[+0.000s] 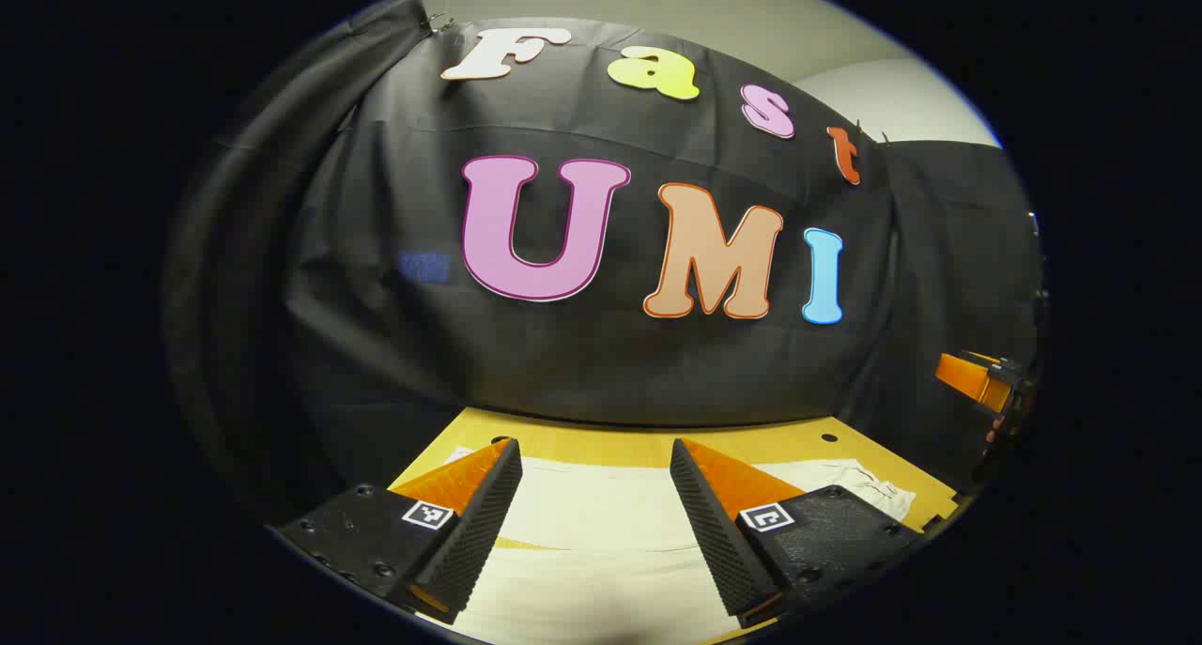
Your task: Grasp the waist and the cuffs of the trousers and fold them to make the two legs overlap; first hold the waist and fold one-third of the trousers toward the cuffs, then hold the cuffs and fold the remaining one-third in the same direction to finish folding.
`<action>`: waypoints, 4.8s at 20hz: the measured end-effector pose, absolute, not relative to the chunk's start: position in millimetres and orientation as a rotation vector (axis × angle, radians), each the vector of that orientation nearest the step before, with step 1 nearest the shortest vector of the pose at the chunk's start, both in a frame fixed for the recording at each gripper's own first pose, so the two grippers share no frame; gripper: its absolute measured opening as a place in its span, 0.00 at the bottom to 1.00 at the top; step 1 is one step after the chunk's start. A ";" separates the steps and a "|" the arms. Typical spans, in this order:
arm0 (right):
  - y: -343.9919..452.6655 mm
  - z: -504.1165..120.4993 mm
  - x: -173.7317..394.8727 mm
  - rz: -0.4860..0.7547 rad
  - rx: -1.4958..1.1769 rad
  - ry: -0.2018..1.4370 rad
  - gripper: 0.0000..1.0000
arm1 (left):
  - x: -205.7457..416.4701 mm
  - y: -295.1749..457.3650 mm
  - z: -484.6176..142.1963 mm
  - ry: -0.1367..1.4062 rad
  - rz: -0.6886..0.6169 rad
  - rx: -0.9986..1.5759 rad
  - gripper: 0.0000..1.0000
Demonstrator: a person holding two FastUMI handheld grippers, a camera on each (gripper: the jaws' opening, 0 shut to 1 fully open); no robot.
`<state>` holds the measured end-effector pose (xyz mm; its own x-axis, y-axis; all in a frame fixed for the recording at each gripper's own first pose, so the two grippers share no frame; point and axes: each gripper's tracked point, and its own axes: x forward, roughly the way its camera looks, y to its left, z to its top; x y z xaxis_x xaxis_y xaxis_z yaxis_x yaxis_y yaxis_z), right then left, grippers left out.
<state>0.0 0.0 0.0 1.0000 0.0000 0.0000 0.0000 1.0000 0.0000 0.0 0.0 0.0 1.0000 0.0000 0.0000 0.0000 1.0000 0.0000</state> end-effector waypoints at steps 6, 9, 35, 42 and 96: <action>-7.5 -15.9 -0.9 -0.005 -0.016 0.031 0.96 | -0.8 -0.8 -11.1 0.027 0.014 -0.010 0.93; -7.7 -21.1 -0.9 -0.001 -0.022 0.041 0.97 | -4.4 -1.2 -15.2 0.034 0.022 -0.007 0.94; -9.4 -66.8 0.8 0.029 -0.034 0.136 0.97 | -25.6 -15.1 -143.1 0.376 -0.268 0.206 0.94; -12.5 -84.7 -8.1 0.030 -0.068 0.173 0.98 | -69.0 17.8 -211.7 0.669 -0.473 0.361 0.94; -83.9 -326.2 -89.7 0.809 -0.783 0.985 0.99 | -131.9 111.5 -311.3 1.335 -0.828 0.944 0.00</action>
